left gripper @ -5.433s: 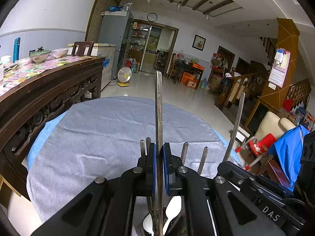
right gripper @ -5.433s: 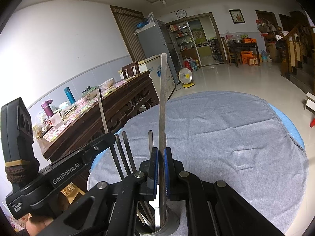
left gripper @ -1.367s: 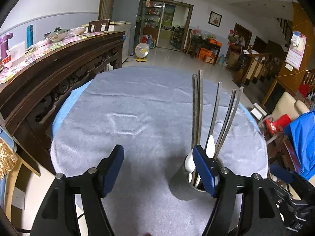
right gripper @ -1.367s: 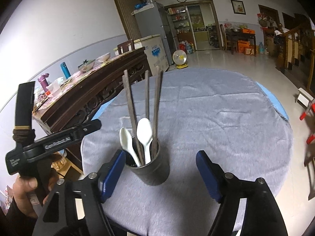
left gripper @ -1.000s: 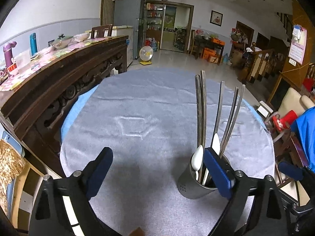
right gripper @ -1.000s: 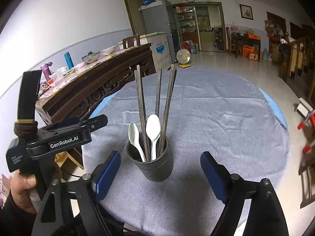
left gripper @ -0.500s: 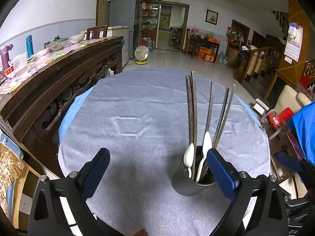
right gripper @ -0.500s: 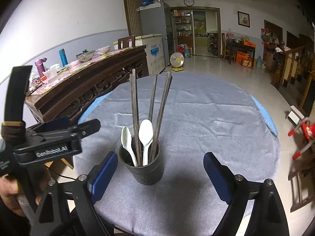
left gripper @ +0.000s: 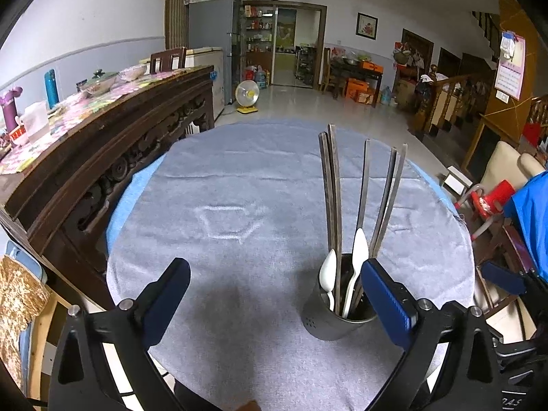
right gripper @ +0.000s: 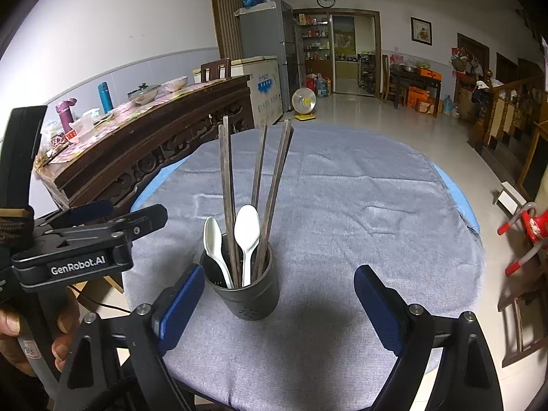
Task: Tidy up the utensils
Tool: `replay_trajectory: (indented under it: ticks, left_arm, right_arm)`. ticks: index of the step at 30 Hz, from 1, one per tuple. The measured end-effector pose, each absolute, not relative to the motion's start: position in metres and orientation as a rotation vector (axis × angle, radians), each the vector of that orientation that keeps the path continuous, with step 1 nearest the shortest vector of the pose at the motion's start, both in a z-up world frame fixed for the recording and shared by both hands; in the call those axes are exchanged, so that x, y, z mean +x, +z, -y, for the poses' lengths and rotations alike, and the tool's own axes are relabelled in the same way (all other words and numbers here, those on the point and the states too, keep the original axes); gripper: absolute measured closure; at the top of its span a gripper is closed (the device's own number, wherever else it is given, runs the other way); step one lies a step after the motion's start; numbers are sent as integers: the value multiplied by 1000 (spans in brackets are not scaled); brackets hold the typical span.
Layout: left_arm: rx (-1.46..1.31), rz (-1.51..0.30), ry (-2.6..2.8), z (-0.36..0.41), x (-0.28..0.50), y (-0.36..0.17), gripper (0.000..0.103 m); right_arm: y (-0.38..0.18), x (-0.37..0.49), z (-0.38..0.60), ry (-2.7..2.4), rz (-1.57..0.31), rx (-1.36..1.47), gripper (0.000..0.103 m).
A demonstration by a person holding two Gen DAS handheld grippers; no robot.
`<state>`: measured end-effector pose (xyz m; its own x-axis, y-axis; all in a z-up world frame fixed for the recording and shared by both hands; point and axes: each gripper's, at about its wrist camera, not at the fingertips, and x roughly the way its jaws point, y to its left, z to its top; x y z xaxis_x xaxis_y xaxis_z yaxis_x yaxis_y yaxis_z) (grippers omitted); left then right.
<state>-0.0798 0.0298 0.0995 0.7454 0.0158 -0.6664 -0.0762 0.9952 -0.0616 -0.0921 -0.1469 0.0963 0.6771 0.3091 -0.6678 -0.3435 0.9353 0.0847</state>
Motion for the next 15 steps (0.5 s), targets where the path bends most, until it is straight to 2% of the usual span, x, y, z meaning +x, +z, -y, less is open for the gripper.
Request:
replay_trajectory:
  ticks: [15]
  left_arm:
    - [-79,-736,84,-30,-78,102,4]
  right_arm:
    - [102,-92,143,370,-721,-67,12]
